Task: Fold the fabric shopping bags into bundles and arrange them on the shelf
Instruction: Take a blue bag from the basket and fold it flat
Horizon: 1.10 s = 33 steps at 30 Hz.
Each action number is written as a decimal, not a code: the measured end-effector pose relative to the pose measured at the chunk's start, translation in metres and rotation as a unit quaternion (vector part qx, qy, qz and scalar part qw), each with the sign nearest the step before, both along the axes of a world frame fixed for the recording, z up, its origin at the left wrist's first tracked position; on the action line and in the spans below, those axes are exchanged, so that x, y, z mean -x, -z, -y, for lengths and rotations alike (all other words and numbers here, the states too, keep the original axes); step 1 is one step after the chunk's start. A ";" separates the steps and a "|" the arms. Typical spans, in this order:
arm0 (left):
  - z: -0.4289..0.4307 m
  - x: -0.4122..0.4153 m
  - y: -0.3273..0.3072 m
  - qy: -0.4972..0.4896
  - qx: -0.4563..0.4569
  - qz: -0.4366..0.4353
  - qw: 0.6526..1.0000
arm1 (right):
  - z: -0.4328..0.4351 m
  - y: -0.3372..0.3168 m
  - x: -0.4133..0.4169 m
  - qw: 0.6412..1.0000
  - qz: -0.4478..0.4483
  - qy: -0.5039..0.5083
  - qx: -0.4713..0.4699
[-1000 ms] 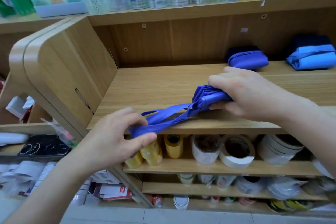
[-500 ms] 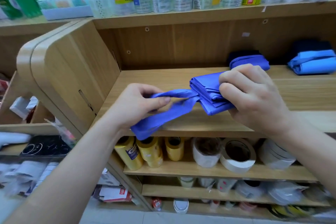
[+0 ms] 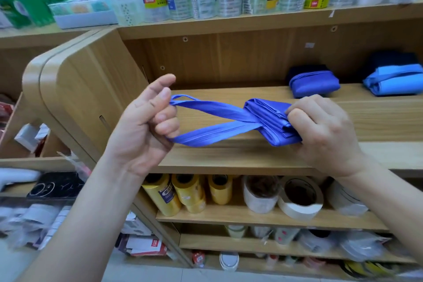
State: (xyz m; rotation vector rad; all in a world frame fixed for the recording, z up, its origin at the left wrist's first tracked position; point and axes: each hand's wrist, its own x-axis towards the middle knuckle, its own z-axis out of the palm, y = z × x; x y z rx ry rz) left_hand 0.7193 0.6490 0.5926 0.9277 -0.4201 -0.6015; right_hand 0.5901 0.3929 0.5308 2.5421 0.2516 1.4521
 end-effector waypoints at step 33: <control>-0.009 0.020 0.062 0.035 -0.312 0.906 0.283 | 0.011 -0.073 0.000 0.858 -0.453 0.024 -0.242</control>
